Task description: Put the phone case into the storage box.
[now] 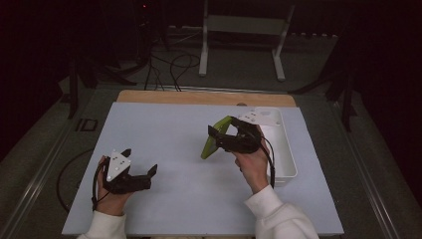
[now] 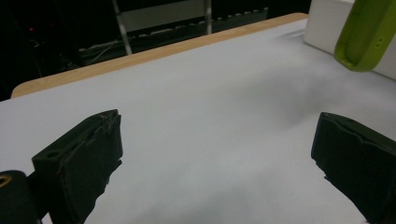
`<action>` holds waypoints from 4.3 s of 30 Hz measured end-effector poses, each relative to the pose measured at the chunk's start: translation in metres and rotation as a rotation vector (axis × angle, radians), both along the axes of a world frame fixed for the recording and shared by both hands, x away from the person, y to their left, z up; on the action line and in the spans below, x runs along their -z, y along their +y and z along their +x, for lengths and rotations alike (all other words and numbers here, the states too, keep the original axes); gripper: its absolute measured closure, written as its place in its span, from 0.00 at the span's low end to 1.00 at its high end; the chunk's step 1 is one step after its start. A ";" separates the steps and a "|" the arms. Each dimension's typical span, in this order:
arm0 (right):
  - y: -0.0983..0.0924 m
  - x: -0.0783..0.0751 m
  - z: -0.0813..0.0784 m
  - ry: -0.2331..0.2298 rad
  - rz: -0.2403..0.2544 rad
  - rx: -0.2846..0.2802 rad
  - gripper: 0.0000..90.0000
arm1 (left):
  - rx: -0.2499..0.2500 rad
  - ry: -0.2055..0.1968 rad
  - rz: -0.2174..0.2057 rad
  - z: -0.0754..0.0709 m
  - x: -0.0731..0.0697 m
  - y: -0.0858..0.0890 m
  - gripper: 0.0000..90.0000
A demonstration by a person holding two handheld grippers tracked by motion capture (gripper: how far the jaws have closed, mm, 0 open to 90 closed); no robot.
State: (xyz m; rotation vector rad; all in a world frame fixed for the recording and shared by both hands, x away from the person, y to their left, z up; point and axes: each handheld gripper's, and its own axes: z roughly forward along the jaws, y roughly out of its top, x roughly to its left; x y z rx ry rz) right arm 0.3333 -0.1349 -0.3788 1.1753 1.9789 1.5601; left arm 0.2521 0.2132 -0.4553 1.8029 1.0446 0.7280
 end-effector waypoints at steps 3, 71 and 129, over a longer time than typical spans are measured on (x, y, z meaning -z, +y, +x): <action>-0.001 0.000 0.002 -0.001 -0.004 0.009 0.18 | -0.008 0.002 -0.002 -0.001 0.001 0.004 0.03; -0.016 -0.013 0.042 -0.010 -0.063 0.137 0.18 | -0.031 0.000 0.012 -0.009 0.004 0.020 0.02; -0.055 -0.020 0.068 -0.016 -0.083 0.272 0.18 | -0.035 -0.002 0.014 -0.010 0.004 0.019 0.02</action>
